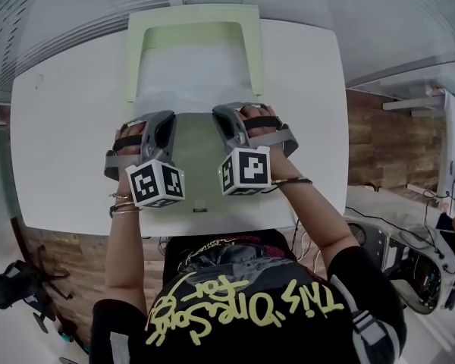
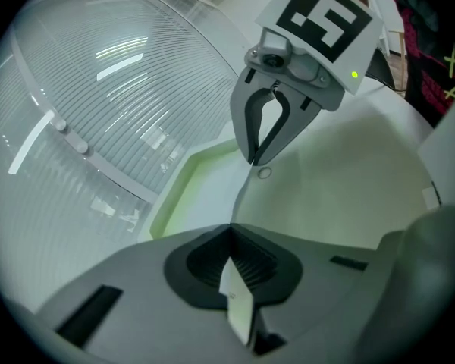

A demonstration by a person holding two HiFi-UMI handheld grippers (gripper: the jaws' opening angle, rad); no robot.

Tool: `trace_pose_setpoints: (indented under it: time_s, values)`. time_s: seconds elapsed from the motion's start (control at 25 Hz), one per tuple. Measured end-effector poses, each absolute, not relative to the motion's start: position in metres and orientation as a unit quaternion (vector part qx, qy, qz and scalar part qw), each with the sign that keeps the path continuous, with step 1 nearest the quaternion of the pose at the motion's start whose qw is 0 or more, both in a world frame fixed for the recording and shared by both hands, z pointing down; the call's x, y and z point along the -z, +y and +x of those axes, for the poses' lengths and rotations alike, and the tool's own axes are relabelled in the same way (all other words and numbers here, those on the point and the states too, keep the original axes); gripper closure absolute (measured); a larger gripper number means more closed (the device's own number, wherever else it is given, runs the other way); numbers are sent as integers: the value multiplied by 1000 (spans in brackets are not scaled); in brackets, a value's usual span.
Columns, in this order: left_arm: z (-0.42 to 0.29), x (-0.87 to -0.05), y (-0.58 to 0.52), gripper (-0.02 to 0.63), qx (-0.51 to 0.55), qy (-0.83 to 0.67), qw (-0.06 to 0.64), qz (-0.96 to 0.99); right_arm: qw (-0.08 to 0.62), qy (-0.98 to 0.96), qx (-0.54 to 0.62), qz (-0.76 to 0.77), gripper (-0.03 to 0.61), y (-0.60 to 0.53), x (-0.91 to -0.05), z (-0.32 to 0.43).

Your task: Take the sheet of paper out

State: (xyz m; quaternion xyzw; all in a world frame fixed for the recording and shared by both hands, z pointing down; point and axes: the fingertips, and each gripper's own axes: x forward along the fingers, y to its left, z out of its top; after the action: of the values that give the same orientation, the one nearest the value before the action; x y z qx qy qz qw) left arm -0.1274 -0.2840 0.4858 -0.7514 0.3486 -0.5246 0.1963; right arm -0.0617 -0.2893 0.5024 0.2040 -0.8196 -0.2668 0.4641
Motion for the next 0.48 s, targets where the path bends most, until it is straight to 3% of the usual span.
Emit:
trace_pose_setpoints:
  time_s: [0.48]
  values:
    - [-139,-488,-246,607,497,341,195,-774,483,-811,250,217,571,-249,-510,-73]
